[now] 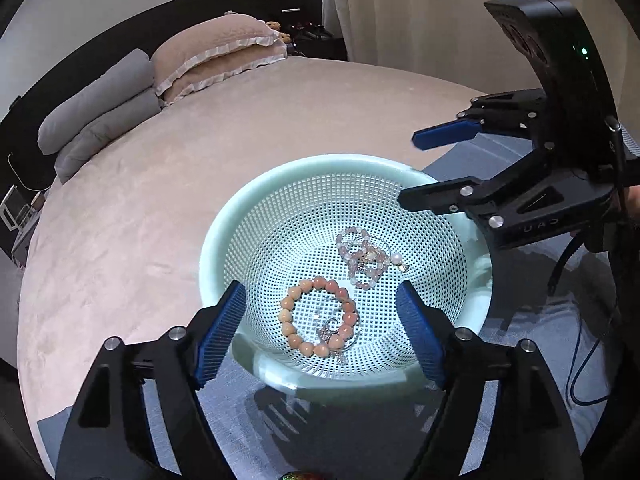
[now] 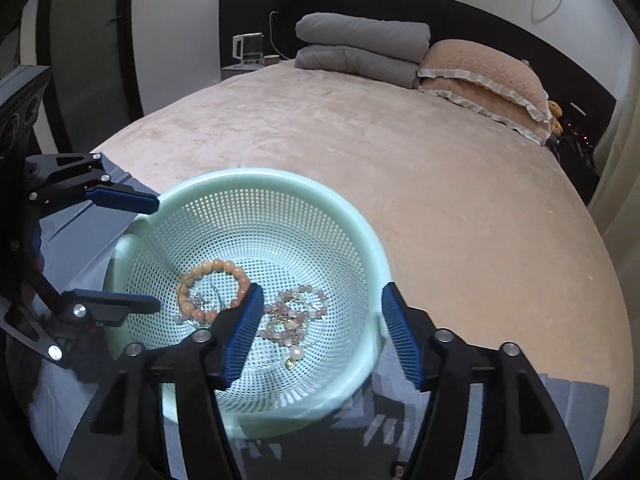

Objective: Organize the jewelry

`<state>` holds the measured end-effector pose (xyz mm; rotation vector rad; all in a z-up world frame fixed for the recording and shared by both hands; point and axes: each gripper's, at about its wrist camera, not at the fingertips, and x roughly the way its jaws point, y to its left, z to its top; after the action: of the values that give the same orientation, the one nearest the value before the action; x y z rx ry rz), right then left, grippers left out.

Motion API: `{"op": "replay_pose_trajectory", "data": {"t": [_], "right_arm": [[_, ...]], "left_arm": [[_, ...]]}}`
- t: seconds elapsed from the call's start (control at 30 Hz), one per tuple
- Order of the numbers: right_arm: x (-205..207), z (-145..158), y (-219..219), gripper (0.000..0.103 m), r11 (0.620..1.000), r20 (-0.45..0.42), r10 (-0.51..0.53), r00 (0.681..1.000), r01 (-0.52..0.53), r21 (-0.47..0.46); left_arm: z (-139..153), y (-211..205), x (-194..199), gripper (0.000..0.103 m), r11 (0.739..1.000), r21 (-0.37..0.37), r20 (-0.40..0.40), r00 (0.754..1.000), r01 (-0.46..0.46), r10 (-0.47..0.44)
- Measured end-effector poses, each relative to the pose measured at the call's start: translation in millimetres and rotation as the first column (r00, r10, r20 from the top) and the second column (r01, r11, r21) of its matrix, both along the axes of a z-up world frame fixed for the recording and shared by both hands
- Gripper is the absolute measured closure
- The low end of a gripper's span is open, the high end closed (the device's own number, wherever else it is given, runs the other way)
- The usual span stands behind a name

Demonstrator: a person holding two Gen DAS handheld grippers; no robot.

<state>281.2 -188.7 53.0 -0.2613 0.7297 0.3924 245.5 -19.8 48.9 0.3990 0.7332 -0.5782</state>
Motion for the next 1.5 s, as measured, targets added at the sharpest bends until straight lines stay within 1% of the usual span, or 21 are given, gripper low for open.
{"op": "replay_pose_trajectory", "data": {"t": [0.03, 0.07, 0.13, 0.2, 0.3, 0.4, 0.5, 0.57, 0.7, 0.77, 0.83, 0.93, 1.0, 1.07, 1.1, 1.17, 1.23, 1.33, 1.37, 1.43, 1.5], "right_arm": [[-4.6, 4.1, -3.8, 0.023, 1.0, 0.019, -0.015, 1.0, 0.015, -0.004], [-10.3, 7.7, -8.1, 0.013, 1.0, 0.038, -0.028, 0.999, 0.028, -0.005], [-22.1, 11.9, -17.2, 0.014, 1.0, 0.039, -0.015, 0.999, 0.015, 0.006], [-36.8, 11.9, -23.7, 0.014, 1.0, 0.036, 0.006, 0.999, -0.007, 0.012], [-61.6, 4.4, -29.0, 0.014, 0.997, 0.035, 0.072, 0.997, -0.072, -0.002], [-92.4, -8.4, -28.2, 0.014, 0.98, 0.025, 0.199, 0.98, -0.199, -0.022], [-121.4, -25.5, -23.7, 0.014, 0.947, -0.003, 0.317, 0.948, -0.317, -0.058], [-136.5, -36.9, -22.6, 0.014, 0.925, -0.039, 0.377, 0.926, -0.378, -0.04], [-156.7, -57.4, -16.5, 0.015, 0.878, -0.094, 0.474, 0.876, -0.477, -0.02], [-161.3, -65.8, -12.4, 0.015, 0.864, -0.114, 0.497, 0.86, -0.503, -0.024], [-163.5, -71.8, -11.4, 0.016, 0.856, -0.13, 0.513, 0.848, -0.518, 0.0], [-166.0, -76.3, -7.5, 0.017, 0.841, -0.132, 0.54, 0.831, -0.54, 0.039], [-168.1, -79.2, -3.3, 0.026, 0.827, -0.14, 0.56, 0.817, -0.56, 0.038], [-169.1, -85.3, 2.9, 0.029, 0.815, -0.151, 0.576, 0.803, -0.58, 0.022], [-169.0, -88.2, 5.8, 0.03, 0.807, -0.158, 0.585, 0.796, -0.59, 0.018], [-168.4, -92.4, 10.1, 0.033, 0.797, -0.169, 0.598, 0.783, -0.604, 0.021], [-167.6, -91.8, 11.9, 0.035, 0.79, -0.161, 0.609, 0.777, -0.611, 0.039], [-163.6, -94.1, 16.3, 0.038, 0.784, -0.181, 0.616, 0.767, -0.618, 0.048], [-162.8, -95.0, 17.7, 0.042, 0.783, -0.19, 0.618, 0.763, -0.62, 0.055], [-163.5, -94.0, 16.5, 0.05, 0.778, -0.196, 0.625, 0.755, -0.624, 0.079], [-161.8, -93.3, 12.6, 0.068, 0.792, -0.202, 0.609, 0.767, -0.604, 0.093]], "left_arm": [[4.5, 2.0, -1.3, 0.019, 1.0, 0.002, 0.014, 1.0, -0.004, 0.004], [9.2, 3.9, -6.2, 0.016, 1.0, -0.001, 0.021, 1.0, -0.003, 0.003], [16.8, 7.0, -17.7, 0.008, 1.0, -0.015, 0.022, 1.0, 0.006, -0.005], [22.5, 8.5, -36.2, 0.007, 0.999, -0.023, 0.05, 0.998, 0.037, -0.036], [21.1, 7.5, -70.7, 0.006, 0.991, -0.02, 0.064, 0.989, 0.134, -0.132], [9.5, 3.5, -107.1, 0.006, 0.967, 0.008, 0.057, 0.965, 0.255, -0.255], [-9.4, -1.5, -138.4, 0.006, 0.93, 0.055, 0.031, 0.93, 0.364, -0.366], [-22.8, -4.0, -154.7, 0.006, 0.906, 0.061, -0.002, 0.907, 0.42, -0.421], [-44.4, -10.9, -172.9, 0.006, 0.872, 0.032, -0.063, 0.872, 0.488, -0.486], [-53.6, -18.5, -176.3, 0.007, 0.864, 0.023, -0.093, 0.861, 0.504, -0.5], [-60.4, -27.6, -174.9, 0.008, 0.858, 0.022, -0.116, 0.853, 0.514, -0.508], [-66.5, -35.2, -172.0, 0.015, 0.852, -0.004, -0.125, 0.845, 0.523, -0.52], [-69.1, -39.7, -168.2, 0.021, 0.847, -0.017, -0.132, 0.839, 0.531, -0.528], [-73.8, -43.8, -162.2, 0.032, 0.843, -0.034, -0.155, 0.83, 0.537, -0.535], [-75.5, -44.0, -163.1, 0.035, 0.843, -0.039, -0.166, 0.829, 0.536, -0.535], [-80.7, -48.1, -159.3, 0.045, 0.841, -0.043, -0.186, 0.823, 0.539, -0.536], [-85.4, -51.3, -157.3, 0.05, 0.842, -0.028, -0.2, 0.822, 0.539, -0.533], [-85.9, -51.9, -152.0, 0.054, 0.847, -0.046, -0.204, 0.825, 0.53, -0.527], [-85.9, -51.9, -150.1, 0.058, 0.851, -0.046, -0.205, 0.829, 0.523, -0.521], [-86.0, -51.1, -147.5, 0.06, 0.856, -0.054, -0.209, 0.833, 0.514, -0.513], [-87.0, -50.7, -147.0, 0.064, 0.861, -0.063, -0.215, 0.835, 0.505, -0.506]]}}
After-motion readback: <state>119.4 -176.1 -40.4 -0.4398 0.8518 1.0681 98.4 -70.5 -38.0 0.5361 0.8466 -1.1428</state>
